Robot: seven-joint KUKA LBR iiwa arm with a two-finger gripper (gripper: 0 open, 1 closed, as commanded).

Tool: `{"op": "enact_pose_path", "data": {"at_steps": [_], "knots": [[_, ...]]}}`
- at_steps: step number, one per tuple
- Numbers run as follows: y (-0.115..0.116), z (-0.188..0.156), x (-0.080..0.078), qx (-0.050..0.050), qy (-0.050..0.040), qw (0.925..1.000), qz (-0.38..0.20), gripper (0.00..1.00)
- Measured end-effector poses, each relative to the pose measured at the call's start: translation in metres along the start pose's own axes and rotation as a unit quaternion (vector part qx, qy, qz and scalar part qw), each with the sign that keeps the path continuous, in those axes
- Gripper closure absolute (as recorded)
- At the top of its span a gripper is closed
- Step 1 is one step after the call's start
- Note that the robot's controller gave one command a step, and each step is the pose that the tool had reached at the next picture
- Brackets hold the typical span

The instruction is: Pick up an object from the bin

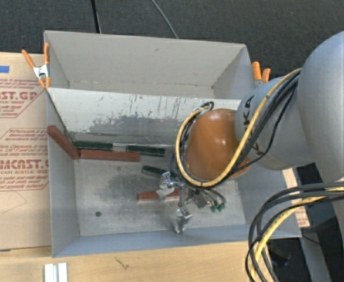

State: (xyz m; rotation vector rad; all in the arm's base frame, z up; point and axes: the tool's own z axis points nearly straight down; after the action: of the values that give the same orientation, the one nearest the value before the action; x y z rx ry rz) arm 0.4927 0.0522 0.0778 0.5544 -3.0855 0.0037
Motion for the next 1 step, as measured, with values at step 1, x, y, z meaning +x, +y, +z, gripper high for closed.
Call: {"op": "enact_pose_path", "data": {"at_steps": [1], "knots": [[0.0047,-0.017,-0.0019,0.0,0.0003,0.9993,-0.038,0.0]]}}
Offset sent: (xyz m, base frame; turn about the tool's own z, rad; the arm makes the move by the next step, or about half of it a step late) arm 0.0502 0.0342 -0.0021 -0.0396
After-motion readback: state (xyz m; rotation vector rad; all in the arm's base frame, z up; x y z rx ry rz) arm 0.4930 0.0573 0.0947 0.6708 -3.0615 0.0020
